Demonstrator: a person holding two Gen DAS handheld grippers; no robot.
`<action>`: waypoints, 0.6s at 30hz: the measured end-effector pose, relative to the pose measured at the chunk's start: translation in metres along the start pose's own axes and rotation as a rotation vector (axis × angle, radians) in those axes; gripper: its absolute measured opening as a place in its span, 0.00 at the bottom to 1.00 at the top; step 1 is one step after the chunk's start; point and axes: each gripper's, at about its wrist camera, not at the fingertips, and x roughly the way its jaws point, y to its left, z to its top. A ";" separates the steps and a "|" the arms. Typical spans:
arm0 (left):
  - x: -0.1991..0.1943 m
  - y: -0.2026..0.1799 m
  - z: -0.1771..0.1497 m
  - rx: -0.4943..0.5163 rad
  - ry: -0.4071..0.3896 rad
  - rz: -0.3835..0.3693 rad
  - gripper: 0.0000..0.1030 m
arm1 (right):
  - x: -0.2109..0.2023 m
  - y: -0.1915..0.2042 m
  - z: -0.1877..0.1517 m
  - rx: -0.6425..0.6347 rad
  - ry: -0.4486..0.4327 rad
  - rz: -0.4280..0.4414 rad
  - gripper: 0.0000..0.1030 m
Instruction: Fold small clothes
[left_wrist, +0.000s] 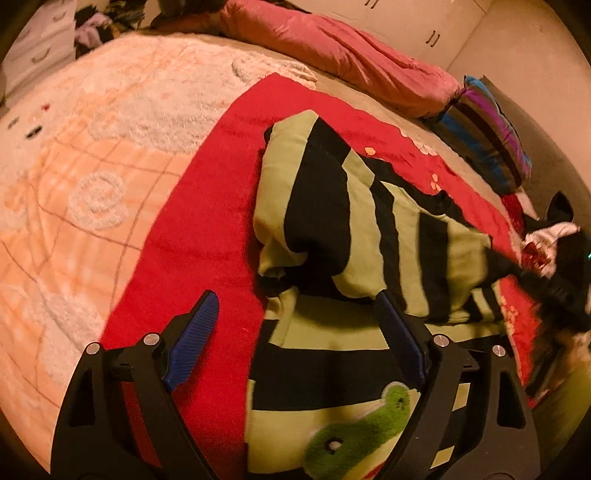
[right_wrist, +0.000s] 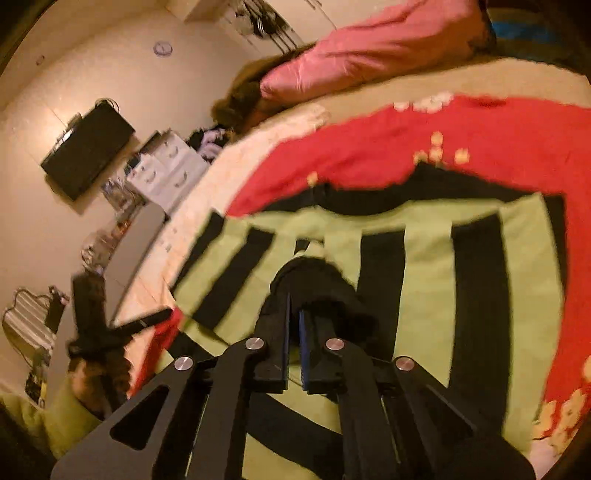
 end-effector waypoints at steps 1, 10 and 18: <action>0.000 0.000 0.000 0.016 -0.002 0.012 0.57 | -0.011 0.000 0.006 0.007 -0.029 0.001 0.03; 0.013 -0.010 -0.003 0.097 0.023 0.037 0.42 | -0.042 -0.038 0.026 -0.038 0.012 -0.351 0.06; 0.019 -0.037 0.002 0.248 -0.013 0.112 0.42 | -0.042 -0.070 -0.020 0.140 -0.035 -0.369 0.53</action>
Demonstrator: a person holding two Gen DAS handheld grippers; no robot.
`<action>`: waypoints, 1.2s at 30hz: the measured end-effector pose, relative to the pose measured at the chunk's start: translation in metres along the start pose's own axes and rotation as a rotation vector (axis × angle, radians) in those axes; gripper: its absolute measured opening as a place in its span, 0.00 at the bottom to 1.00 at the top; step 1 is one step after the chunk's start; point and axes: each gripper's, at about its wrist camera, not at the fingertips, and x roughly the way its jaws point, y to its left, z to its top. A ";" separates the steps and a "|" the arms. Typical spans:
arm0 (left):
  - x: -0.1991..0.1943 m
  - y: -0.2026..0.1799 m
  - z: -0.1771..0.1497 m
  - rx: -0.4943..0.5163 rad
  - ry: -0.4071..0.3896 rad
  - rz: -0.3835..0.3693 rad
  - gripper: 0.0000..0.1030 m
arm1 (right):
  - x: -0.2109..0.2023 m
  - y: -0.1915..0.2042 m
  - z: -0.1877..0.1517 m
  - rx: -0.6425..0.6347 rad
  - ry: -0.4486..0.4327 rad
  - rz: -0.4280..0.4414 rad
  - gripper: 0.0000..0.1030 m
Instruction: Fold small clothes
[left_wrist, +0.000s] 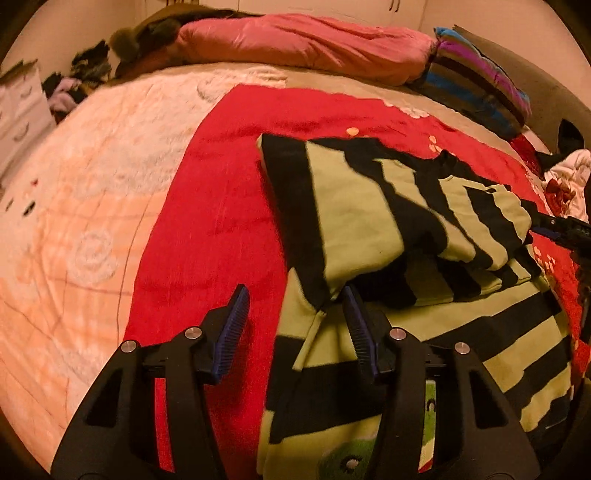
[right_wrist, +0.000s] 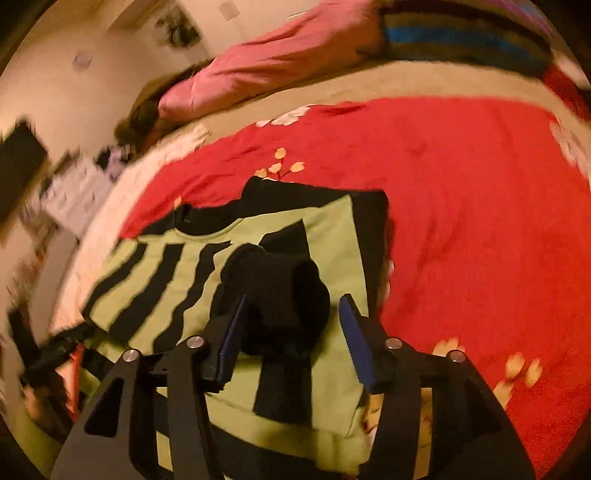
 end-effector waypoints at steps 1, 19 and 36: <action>0.001 -0.003 0.002 0.019 -0.009 0.005 0.42 | -0.002 -0.001 -0.002 0.011 -0.007 0.000 0.56; 0.005 0.034 -0.009 -0.085 -0.019 0.004 0.13 | 0.024 0.039 -0.007 -0.079 0.079 0.131 0.39; 0.004 -0.029 0.053 0.015 -0.011 -0.153 0.31 | 0.035 0.062 -0.016 -0.420 0.106 0.030 0.59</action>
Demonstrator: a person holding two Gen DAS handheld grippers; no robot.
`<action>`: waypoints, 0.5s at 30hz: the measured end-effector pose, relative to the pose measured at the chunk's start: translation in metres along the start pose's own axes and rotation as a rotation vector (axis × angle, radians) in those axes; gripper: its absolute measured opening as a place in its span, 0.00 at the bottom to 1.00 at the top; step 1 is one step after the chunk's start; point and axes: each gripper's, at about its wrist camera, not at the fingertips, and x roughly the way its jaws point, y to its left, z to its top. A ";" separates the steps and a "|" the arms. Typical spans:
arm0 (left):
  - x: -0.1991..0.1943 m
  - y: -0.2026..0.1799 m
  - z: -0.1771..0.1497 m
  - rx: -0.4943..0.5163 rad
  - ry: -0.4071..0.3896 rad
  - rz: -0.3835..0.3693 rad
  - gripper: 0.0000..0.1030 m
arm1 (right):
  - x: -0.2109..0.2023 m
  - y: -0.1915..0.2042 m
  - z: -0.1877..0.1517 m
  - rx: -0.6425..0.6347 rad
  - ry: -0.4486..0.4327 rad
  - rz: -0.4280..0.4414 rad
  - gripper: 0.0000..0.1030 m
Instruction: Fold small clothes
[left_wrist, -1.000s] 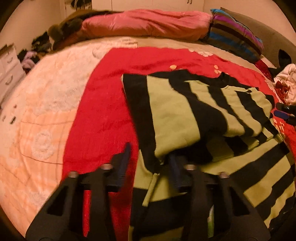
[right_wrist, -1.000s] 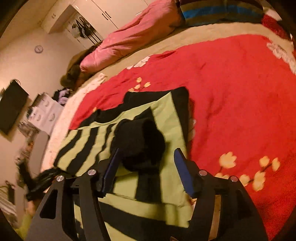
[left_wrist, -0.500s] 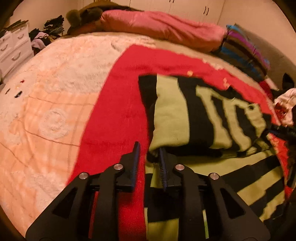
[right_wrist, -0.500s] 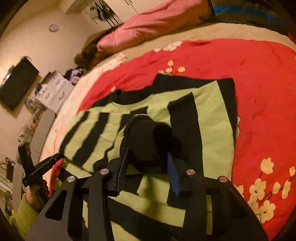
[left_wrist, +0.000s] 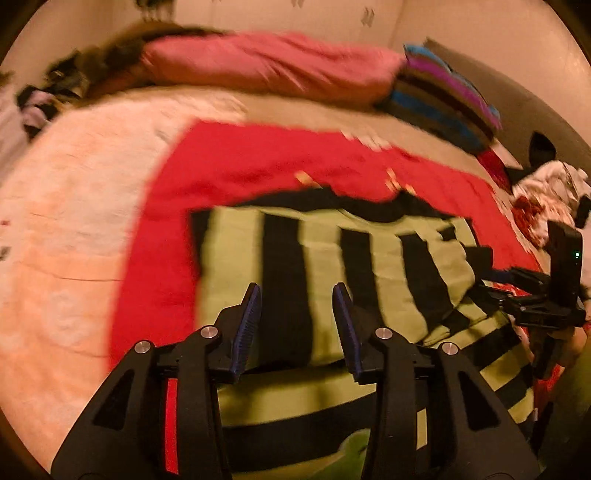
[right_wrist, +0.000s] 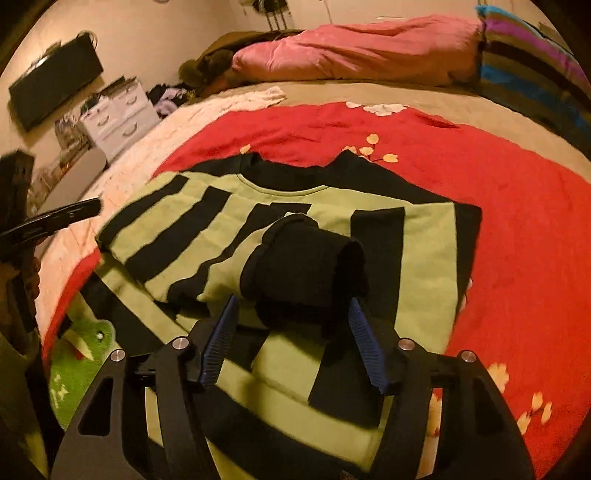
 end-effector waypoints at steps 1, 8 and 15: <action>0.013 -0.004 0.001 0.005 0.026 -0.010 0.32 | 0.003 -0.001 0.001 -0.009 0.006 -0.002 0.59; 0.076 -0.005 0.003 -0.007 0.147 0.050 0.35 | -0.010 -0.017 0.001 0.033 -0.010 0.224 0.06; 0.076 0.001 -0.002 -0.045 0.129 0.024 0.35 | -0.007 -0.011 -0.017 -0.122 0.094 0.170 0.06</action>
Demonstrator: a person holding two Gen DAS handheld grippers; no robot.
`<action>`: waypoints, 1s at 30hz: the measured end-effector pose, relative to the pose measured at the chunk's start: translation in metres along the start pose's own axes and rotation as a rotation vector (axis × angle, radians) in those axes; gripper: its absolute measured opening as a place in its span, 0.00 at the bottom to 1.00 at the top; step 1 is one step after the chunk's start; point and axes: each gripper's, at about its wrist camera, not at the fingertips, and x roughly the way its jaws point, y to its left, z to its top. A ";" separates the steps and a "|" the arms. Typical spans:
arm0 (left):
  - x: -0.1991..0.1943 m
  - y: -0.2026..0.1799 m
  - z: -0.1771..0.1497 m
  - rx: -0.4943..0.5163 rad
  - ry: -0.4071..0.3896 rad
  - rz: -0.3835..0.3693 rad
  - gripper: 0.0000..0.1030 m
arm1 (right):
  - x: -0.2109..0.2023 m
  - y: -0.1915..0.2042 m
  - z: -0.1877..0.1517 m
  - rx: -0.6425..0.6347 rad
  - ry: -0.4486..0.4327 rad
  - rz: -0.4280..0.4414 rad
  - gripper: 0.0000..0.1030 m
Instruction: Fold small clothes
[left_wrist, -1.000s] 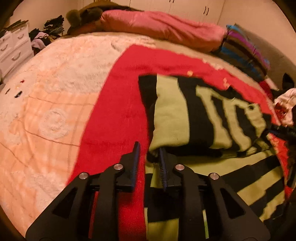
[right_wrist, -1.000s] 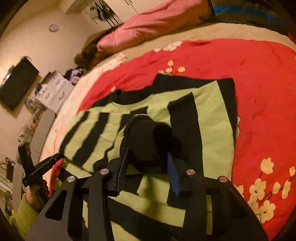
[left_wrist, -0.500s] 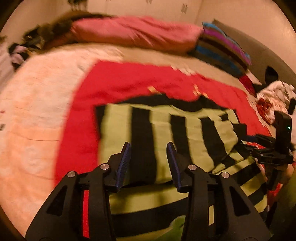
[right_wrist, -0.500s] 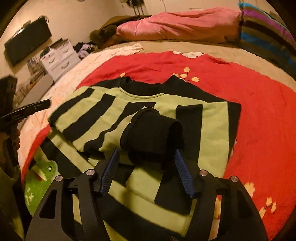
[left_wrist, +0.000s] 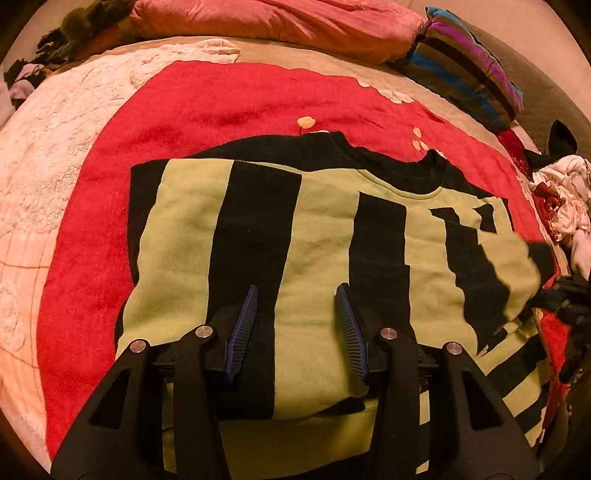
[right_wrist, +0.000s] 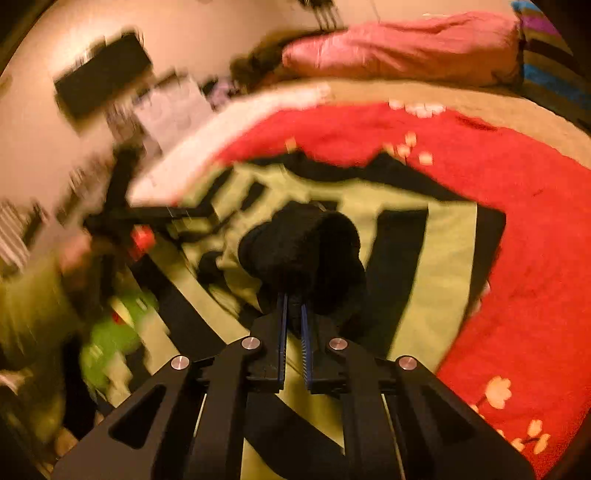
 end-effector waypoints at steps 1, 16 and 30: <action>0.000 0.000 0.000 -0.004 -0.001 0.000 0.35 | 0.007 0.002 -0.004 -0.019 0.028 -0.014 0.06; -0.006 -0.004 -0.005 0.016 -0.016 0.013 0.36 | -0.041 -0.015 0.005 0.377 -0.223 0.186 0.62; -0.006 -0.003 -0.005 0.028 -0.030 0.019 0.36 | 0.013 -0.030 0.011 0.447 -0.032 -0.215 0.25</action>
